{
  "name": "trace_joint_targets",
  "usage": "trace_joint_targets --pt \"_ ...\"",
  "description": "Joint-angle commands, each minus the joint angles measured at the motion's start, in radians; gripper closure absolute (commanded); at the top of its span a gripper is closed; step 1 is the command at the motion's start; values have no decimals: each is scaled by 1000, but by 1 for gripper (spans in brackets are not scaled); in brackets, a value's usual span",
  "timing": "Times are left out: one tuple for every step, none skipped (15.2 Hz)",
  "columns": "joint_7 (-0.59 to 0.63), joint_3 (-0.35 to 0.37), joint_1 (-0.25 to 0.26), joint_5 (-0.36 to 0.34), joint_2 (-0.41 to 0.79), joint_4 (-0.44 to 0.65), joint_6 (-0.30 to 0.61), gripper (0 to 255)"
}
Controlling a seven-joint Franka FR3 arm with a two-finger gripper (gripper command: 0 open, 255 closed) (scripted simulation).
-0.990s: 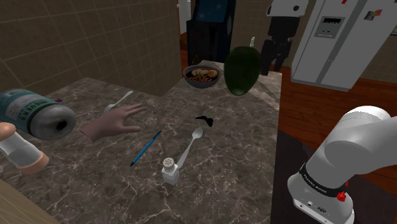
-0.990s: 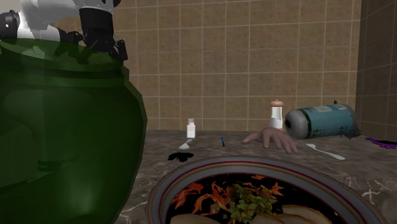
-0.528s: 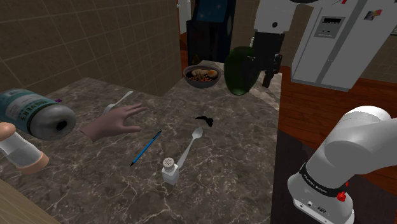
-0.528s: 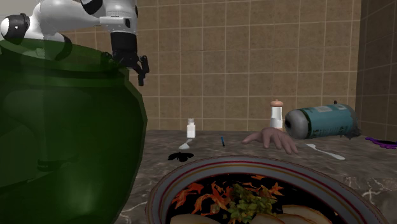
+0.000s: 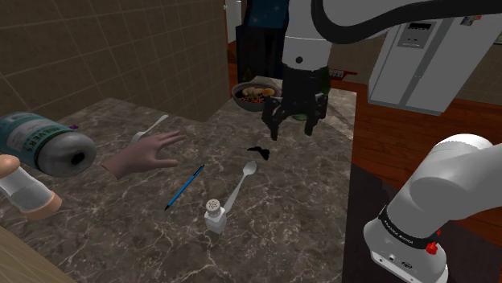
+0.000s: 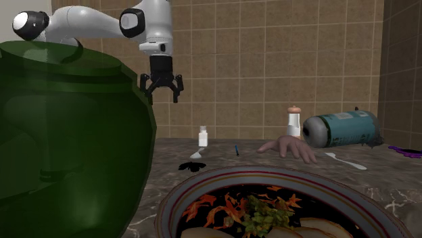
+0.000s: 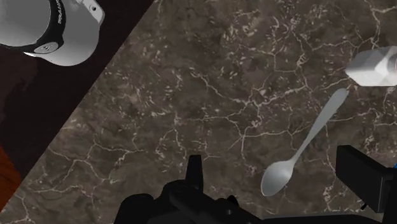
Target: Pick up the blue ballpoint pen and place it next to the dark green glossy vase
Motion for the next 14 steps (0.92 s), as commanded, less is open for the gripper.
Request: trace_joint_targets --pt "93 62 -11 24 43 21 40 0" --pt "137 94 -19 32 69 34 62 0" --pt "182 126 -28 39 97 48 84 0" --pt "228 159 -38 43 126 64 106 0" --pt "274 192 -50 44 157 81 128 0" --pt "320 226 -63 42 190 100 151 0" --pt "368 260 -78 37 226 120 173 0" --pt "418 295 -94 29 263 141 196 0" --pt "469 331 -111 15 303 164 219 0" --pt "522 368 -130 -2 345 188 242 0" --pt "577 405 -150 -25 390 213 264 0" --pt "637 442 -170 -55 439 239 286 0" --pt "700 480 -190 -92 492 267 308 0" --pt "768 518 -209 -138 551 295 328 0"
